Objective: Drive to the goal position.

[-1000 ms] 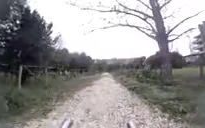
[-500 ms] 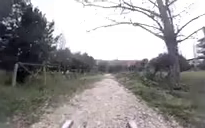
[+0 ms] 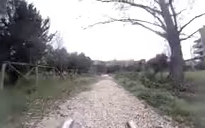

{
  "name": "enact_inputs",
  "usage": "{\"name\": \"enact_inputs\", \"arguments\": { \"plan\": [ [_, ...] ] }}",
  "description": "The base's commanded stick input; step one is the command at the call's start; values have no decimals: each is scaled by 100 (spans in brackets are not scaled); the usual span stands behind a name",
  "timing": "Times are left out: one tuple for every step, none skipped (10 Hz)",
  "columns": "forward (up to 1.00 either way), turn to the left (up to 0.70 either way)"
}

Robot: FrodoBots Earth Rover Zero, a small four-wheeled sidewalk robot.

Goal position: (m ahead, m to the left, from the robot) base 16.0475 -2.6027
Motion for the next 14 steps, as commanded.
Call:
{"name": "enact_inputs", "arguments": {
  "plan": [
    [70,0],
    [70,0],
    [70,0],
    [70,0],
    [70,0],
    [70,0],
    [70,0],
    [70,0],
    [70,0],
    [70,0],
    [70,0],
    [70,-9],
    [70,-29],
    [70,0]
  ]
}}
